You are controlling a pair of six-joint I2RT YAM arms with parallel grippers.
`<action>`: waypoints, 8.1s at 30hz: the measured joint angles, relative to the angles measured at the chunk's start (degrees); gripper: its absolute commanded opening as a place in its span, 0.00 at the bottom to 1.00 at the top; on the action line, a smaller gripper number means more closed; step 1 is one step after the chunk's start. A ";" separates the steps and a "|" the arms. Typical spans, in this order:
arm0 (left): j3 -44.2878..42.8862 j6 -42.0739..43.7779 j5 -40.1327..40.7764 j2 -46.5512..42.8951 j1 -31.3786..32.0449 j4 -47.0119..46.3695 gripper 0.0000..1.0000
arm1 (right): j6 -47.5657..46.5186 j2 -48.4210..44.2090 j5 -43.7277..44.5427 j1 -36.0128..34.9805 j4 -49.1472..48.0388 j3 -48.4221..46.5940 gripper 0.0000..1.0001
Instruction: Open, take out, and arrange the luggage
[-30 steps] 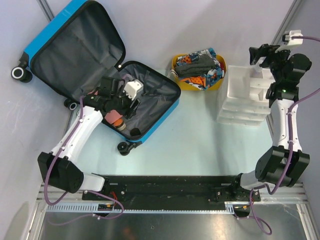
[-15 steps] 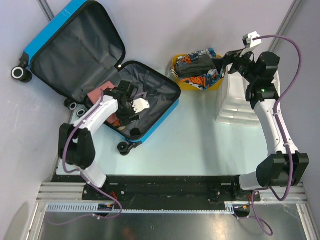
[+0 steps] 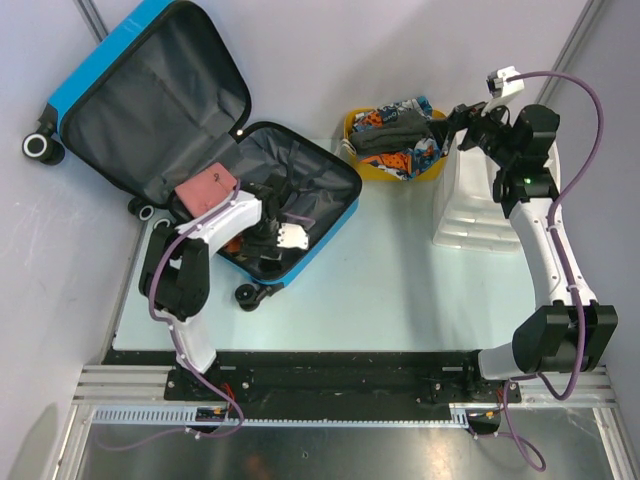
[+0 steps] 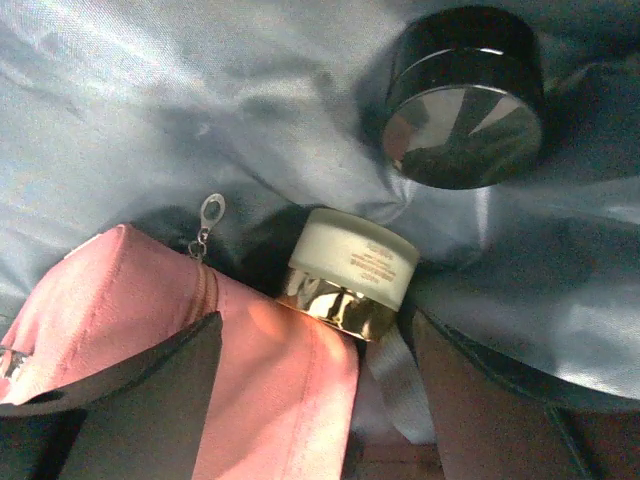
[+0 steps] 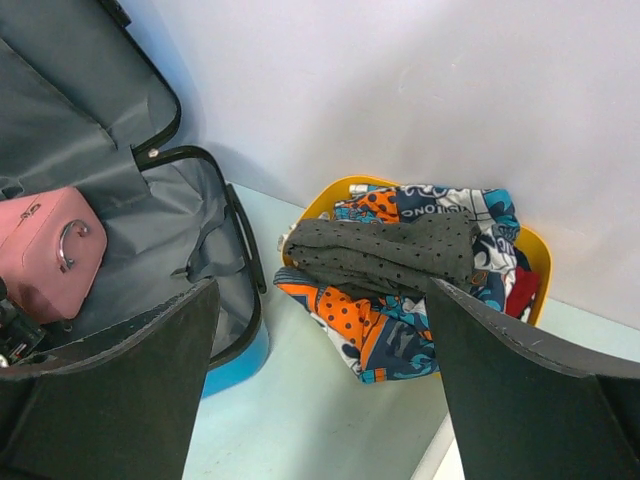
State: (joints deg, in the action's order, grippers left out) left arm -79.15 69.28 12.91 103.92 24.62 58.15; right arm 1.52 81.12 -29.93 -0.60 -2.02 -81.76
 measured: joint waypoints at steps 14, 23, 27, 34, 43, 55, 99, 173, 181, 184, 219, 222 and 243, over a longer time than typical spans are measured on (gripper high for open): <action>-3.87 3.74 2.71 8.74 -1.11 1.42 0.84 | 0.66 -0.02 0.11 3.30 0.28 0.33 0.88; -1.07 5.90 2.97 8.96 -2.69 1.27 0.70 | 1.64 -0.02 0.11 3.63 0.20 1.09 0.88; -1.29 5.81 2.99 9.62 -3.06 1.46 0.51 | 1.97 -0.02 0.11 3.74 0.07 1.18 0.88; -7.41 4.90 -2.38 9.79 -2.73 2.82 0.20 | 3.06 -0.02 0.11 3.85 -0.02 1.18 0.88; -18.49 2.10 -8.59 9.29 0.55 2.99 0.01 | 4.11 -0.02 0.07 3.85 -0.11 1.18 0.87; -21.59 -6.71 -17.42 6.62 3.02 2.93 0.00 | 5.55 -0.02 -0.83 3.78 0.50 2.16 0.87; -38.64 -85.44 -79.78 9.20 -3.80 -9.09 0.00 | -16.28 -2.19 4.07 -33.53 -2.54 13.77 0.85; 28.02 -23.82 -71.30 -40.22 14.43 -70.75 0.74 | 17.75 -1.97 -52.37 -27.02 3.48 14.75 0.00; 28.22 -23.71 -68.46 -40.30 17.35 -70.90 0.51 | 16.83 -2.73 -53.79 -27.15 5.68 14.75 0.00; 28.24 -23.85 -67.43 -40.33 17.97 -70.84 0.38 | 16.63 -2.75 -54.49 -27.02 6.27 14.75 0.07; 25.14 -41.09 -43.01 -30.49 19.08 -68.28 0.00 | 6.84 -9.25 5.60 -29.09 30.56 7.04 0.94; 25.14 -41.42 -42.95 -29.92 19.08 -68.24 0.00 | 6.86 -8.70 5.77 -30.10 30.51 7.04 0.94; 23.41 -41.88 -41.48 -28.39 19.15 -69.51 0.62 | 6.27 -7.06 7.37 -31.78 30.64 6.95 0.04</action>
State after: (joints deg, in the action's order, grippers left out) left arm -55.75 27.40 -28.58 75.53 43.77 -11.35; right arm 7.79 74.06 -22.57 -32.38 28.62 -74.81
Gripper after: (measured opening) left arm 0.606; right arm 0.577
